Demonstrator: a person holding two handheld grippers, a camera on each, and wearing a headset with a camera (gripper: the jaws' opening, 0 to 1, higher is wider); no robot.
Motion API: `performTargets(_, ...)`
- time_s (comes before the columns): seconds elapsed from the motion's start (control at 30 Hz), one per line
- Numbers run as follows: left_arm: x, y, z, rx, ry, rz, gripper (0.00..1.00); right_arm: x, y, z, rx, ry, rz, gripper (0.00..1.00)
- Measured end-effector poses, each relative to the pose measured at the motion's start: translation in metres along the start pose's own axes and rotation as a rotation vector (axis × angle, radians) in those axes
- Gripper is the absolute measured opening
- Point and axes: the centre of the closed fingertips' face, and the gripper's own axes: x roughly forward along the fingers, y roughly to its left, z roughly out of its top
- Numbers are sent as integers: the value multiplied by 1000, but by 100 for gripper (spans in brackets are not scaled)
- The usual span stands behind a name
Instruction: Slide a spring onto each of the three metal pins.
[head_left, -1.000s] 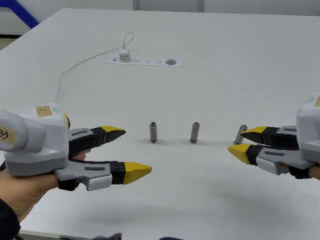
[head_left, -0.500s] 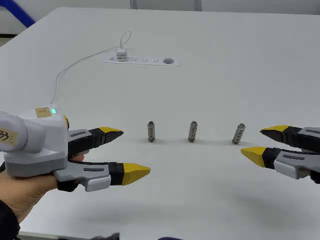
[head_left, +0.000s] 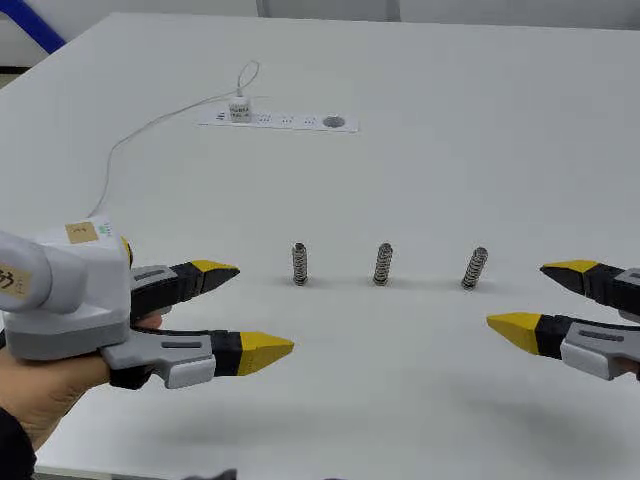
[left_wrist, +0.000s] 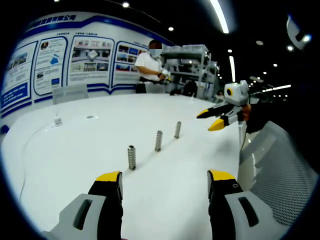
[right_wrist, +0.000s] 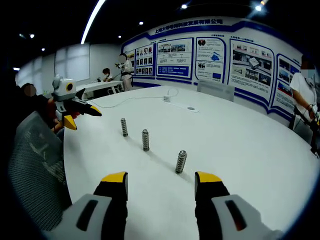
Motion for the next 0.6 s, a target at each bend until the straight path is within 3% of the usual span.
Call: performTargets(0.6, -5, 5, -12, -18, 21, 18, 71, -1, -1, -6, 12, -11, -21, 59)
